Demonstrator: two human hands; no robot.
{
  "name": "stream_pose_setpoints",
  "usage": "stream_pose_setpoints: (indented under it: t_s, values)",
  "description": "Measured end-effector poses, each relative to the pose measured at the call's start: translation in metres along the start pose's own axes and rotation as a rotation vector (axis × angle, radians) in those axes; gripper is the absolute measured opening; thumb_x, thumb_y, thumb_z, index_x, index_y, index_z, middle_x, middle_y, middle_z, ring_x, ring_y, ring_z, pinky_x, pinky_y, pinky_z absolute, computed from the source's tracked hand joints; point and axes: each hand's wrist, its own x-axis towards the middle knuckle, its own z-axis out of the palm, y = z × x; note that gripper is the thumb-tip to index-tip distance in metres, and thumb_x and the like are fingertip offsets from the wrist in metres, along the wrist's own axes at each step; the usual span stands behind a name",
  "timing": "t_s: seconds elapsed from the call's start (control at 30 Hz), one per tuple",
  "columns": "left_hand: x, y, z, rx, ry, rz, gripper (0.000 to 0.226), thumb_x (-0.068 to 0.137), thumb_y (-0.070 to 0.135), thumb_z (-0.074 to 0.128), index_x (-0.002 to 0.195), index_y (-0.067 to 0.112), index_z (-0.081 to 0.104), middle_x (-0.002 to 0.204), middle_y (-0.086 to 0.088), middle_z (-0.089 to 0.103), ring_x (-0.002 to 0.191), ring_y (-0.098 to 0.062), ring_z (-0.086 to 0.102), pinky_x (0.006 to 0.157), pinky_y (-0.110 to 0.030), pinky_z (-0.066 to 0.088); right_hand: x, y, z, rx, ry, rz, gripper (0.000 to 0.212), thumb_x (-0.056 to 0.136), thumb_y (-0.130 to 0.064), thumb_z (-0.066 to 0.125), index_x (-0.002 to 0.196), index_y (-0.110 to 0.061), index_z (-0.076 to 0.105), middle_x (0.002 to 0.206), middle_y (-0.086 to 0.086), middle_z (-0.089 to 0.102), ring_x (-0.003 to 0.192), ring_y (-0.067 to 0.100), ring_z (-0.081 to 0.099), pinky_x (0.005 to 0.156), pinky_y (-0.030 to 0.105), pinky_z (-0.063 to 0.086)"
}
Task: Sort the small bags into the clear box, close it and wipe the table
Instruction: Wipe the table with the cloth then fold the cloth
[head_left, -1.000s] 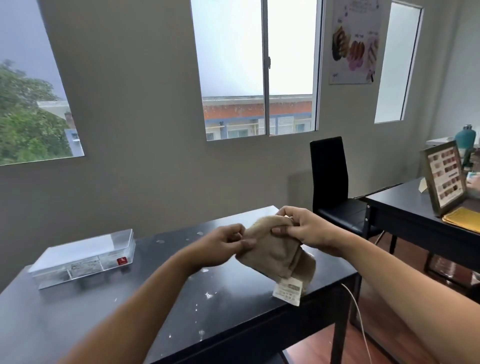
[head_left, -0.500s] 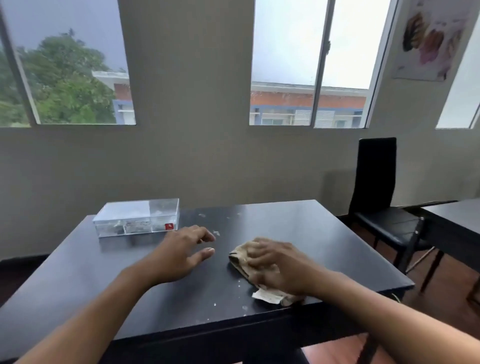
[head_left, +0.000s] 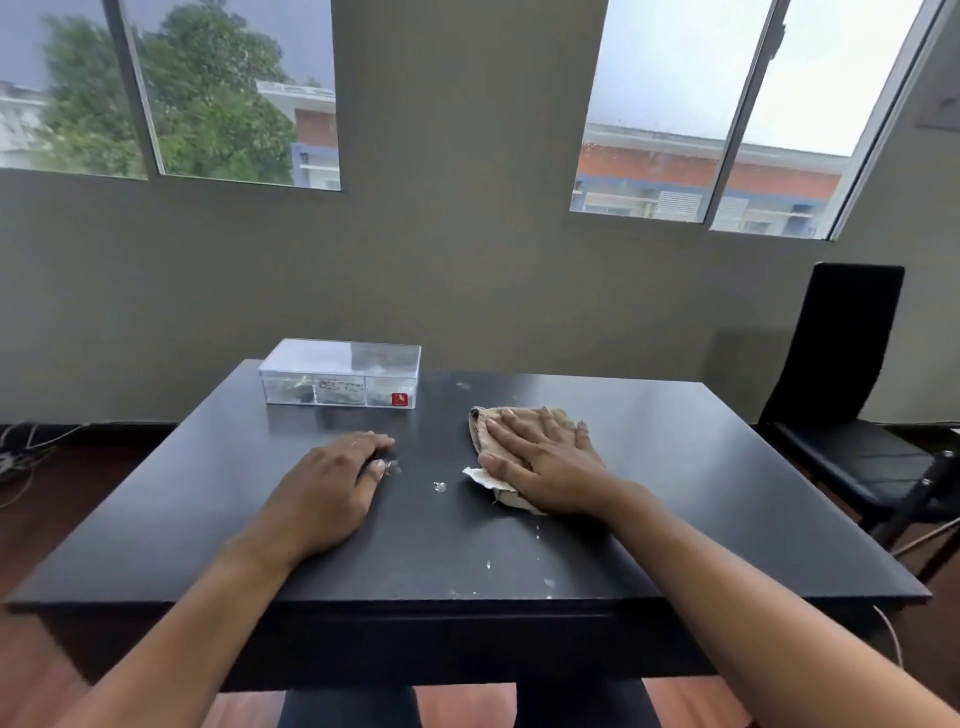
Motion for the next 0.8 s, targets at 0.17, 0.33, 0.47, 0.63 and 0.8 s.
stream_pose_setpoints:
  t_s: [0.17,0.33,0.47,0.63,0.8]
  values:
    - [-0.001,0.001,-0.002,-0.088,-0.029,-0.062,0.053,0.104,0.022,0.048,0.156,0.028,0.038,0.148,0.008,0.058,0.137,-0.016,0.053,0.116,-0.034,0.038,-0.003,-0.01,0.01,0.003,0.022,-0.013,0.062,0.099,-0.072,0.014,0.158,-0.054,0.004,0.168,-0.027,-0.005,0.157,0.012,-0.013,0.126,0.047,-0.005]
    - [-0.003,0.004,-0.003,-0.097,0.034,-0.139,0.051,0.104,0.014,0.045,0.154,0.023,0.042,0.143,0.003,0.063,0.133,-0.021,0.058,0.112,-0.035,0.042,0.002,-0.031,0.009,0.077,0.028,-0.081,0.057,0.105,-0.06,0.023,0.16,-0.045,0.017,0.168,-0.024,0.005,0.157,0.007,-0.004,0.127,0.041,0.0]
    - [-0.008,0.003,-0.006,-0.06,0.106,-0.227,0.045,0.104,0.011,0.041,0.146,0.02,0.054,0.142,-0.002,0.064,0.131,-0.024,0.058,0.107,-0.035,0.042,-0.017,-0.044,0.012,0.142,-0.03,-0.292,0.052,0.107,-0.058,0.028,0.157,-0.047,0.026,0.166,-0.028,0.011,0.154,-0.002,0.0,0.125,0.032,0.001]
    - [-0.007,0.006,-0.007,-0.045,0.095,-0.275,0.058,0.103,0.012,0.038,0.159,0.025,0.028,0.146,-0.001,0.061,0.131,-0.031,0.057,0.106,-0.042,0.043,-0.018,-0.067,0.018,0.127,0.091,-0.226,0.055,0.104,-0.062,0.024,0.157,-0.046,0.029,0.165,-0.025,0.021,0.155,0.011,0.01,0.122,0.04,0.011]
    - [-0.01,0.011,-0.01,-0.044,0.164,-0.275,0.055,0.1,0.009,0.042,0.154,0.023,0.041,0.134,-0.004,0.07,0.122,-0.033,0.063,0.099,-0.042,0.048,0.022,-0.138,0.033,0.081,0.069,-0.033,0.065,0.104,-0.06,0.015,0.163,-0.033,0.016,0.172,0.0,0.007,0.157,0.033,0.005,0.125,0.051,0.004]
